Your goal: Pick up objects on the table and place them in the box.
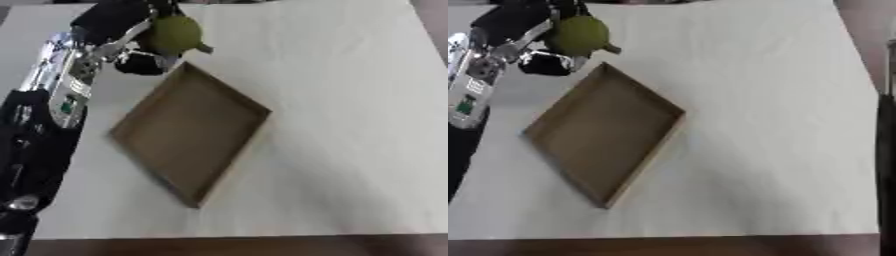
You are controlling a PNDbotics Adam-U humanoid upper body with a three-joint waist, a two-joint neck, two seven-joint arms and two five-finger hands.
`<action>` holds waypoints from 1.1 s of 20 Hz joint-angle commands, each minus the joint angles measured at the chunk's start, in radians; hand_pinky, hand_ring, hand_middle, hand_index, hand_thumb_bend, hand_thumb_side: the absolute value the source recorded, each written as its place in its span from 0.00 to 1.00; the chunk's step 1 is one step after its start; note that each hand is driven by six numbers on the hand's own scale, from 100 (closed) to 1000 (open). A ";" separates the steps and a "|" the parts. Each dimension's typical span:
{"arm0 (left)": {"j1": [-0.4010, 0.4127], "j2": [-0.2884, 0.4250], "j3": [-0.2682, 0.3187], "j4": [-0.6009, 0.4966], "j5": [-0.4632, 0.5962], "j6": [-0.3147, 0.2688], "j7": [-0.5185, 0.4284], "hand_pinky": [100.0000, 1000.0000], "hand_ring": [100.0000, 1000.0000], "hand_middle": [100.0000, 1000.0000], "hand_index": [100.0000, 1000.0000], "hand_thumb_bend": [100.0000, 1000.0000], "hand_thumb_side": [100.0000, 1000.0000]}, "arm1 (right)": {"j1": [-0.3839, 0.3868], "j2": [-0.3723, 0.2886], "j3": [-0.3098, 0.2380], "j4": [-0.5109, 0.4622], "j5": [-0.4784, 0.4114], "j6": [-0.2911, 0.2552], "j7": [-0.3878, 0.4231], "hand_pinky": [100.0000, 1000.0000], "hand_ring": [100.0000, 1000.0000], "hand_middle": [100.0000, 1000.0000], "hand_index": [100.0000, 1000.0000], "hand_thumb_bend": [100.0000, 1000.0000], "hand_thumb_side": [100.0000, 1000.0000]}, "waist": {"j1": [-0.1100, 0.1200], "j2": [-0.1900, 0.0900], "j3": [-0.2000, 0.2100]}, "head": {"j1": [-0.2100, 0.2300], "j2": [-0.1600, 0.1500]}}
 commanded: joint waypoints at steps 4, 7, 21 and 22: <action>0.042 0.051 -0.071 -0.049 0.082 -0.069 -0.010 0.61 0.64 0.57 0.66 0.00 0.21 | 0.001 -0.034 -0.011 -0.016 0.010 0.011 -0.005 0.78 0.64 0.50 0.79 0.00 0.55 | 0.006 -0.047 0.017 | -0.043 0.028; 0.081 0.069 -0.086 -0.046 0.113 -0.104 -0.018 0.60 0.63 0.56 0.66 0.00 0.21 | 0.007 -0.033 -0.012 -0.016 0.011 0.012 -0.008 0.78 0.64 0.50 0.79 0.00 0.55 | 0.004 -0.052 0.022 | -0.055 0.028; 0.161 -0.027 -0.069 -0.013 -0.019 -0.157 -0.025 0.59 0.61 0.55 0.66 0.00 0.21 | 0.008 -0.042 -0.014 -0.016 -0.002 0.017 -0.013 0.78 0.64 0.49 0.79 0.00 0.55 | -0.011 -0.016 0.026 | -0.080 -0.032; 0.164 -0.033 -0.067 -0.012 -0.029 -0.157 -0.023 0.59 0.61 0.55 0.66 0.00 0.21 | 0.008 -0.043 -0.015 -0.016 -0.004 0.017 -0.013 0.78 0.64 0.49 0.79 0.00 0.55 | -0.012 -0.013 0.026 | -0.080 -0.035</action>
